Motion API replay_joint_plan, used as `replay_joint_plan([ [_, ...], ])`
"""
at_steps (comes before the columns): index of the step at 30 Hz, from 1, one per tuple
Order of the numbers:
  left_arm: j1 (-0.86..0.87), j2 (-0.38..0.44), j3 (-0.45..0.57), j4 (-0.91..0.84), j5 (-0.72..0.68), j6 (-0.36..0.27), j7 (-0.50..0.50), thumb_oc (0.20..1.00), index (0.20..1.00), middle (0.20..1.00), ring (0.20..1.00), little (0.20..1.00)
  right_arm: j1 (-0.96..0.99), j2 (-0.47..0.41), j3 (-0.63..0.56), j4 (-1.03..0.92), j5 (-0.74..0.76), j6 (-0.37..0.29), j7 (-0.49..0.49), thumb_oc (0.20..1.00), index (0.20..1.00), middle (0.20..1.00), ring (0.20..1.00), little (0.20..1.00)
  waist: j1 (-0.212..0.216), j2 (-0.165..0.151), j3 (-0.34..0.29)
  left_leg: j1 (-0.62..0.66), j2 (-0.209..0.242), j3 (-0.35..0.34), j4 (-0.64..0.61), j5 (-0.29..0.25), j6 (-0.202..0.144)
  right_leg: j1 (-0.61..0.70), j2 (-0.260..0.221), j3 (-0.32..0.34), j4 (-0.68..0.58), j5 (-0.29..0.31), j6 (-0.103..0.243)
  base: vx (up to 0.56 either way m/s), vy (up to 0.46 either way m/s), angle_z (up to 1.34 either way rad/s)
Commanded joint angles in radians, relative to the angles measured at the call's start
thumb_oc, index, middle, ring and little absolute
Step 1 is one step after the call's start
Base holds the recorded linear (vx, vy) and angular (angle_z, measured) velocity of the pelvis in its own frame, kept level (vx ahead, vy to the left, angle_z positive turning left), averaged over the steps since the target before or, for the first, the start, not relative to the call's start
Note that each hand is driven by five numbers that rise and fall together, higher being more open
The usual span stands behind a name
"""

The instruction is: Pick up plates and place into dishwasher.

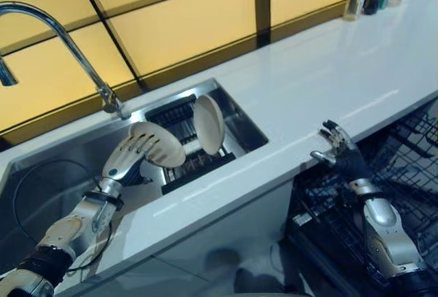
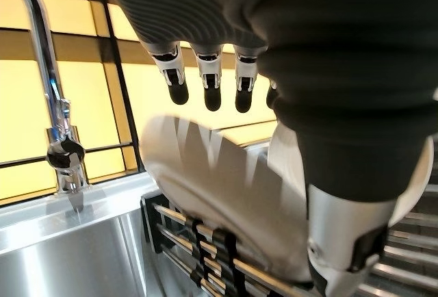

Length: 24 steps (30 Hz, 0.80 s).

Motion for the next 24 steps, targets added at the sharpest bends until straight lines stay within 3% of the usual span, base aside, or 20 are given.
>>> replay_joint_plan([
  [1, -0.172, 0.037, 0.009, 0.061, 0.033, 0.080, 0.080, 1.000, 1.000, 1.000, 1.000, 1.000, -0.028, -0.005, 0.072, 0.069, 0.040, 0.014, -0.041, 1.000, 1.000, 1.000, 1.000, 1.000, -0.008, -0.076, 0.048, -0.095, -0.026, -0.033, 0.041, -0.037, -0.007, -0.099, -0.063, 0.037, 0.068, -0.043, 0.090, -0.14, 0.039, -0.09],
  [10, -0.420, 0.083, -0.094, 0.170, 0.027, 0.206, 0.126, 1.000, 1.000, 1.000, 1.000, 1.000, -0.153, -0.016, 0.114, 0.082, 0.051, -0.027, -0.110, 1.000, 1.000, 1.000, 1.000, 1.000, -0.009, -0.120, 0.188, -0.236, -0.010, -0.037, 0.079, -0.010, -0.011, -0.223, -0.059, 0.056, 0.098, -0.019, 0.090, -0.14, 0.007, -0.04],
  [17, -0.537, 0.077, -0.126, 0.217, 0.028, 0.300, 0.116, 1.000, 1.000, 1.000, 1.000, 1.000, -0.193, 0.007, 0.123, 0.074, 0.029, -0.038, -0.138, 1.000, 1.000, 1.000, 1.000, 1.000, -0.005, -0.138, 0.241, -0.309, -0.008, -0.038, 0.087, 0.011, -0.010, -0.292, -0.060, 0.055, 0.116, -0.005, 0.087, -0.06, 0.017, -0.04],
  [18, -0.538, 0.075, -0.124, 0.219, 0.028, 0.311, 0.113, 0.837, 0.837, 0.837, 0.837, 0.837, -0.193, 0.010, 0.121, 0.073, 0.028, -0.038, -0.139, 1.000, 1.000, 1.000, 1.000, 1.000, -0.004, -0.139, 0.244, -0.312, -0.009, -0.038, 0.087, 0.012, -0.010, -0.295, -0.060, 0.055, 0.116, -0.004, 0.086, 0.00, 0.000, 0.00],
  [20, -0.531, 0.067, -0.115, 0.221, 0.034, 0.321, 0.095, 0.231, 0.231, 0.231, 0.231, 0.231, -0.189, 0.018, 0.116, 0.066, 0.020, -0.035, -0.141, 1.000, 1.000, 1.000, 1.000, 1.000, -0.002, -0.141, 0.249, -0.312, -0.011, -0.038, 0.085, 0.014, -0.009, -0.297, -0.063, 0.053, 0.118, -0.003, 0.087, 0.00, 0.000, 0.00],
  [24, -0.486, 0.055, -0.089, 0.209, 0.062, 0.310, 0.019, 0.200, 0.200, 0.200, 0.200, 0.200, -0.162, 0.031, 0.092, 0.056, 0.003, -0.027, -0.126, 1.000, 1.000, 1.000, 1.000, 1.000, 0.001, -0.137, 0.246, -0.301, -0.018, -0.041, 0.081, 0.015, -0.008, -0.288, -0.071, 0.048, 0.121, -0.003, 0.089, 0.03, 0.046, 0.00],
])
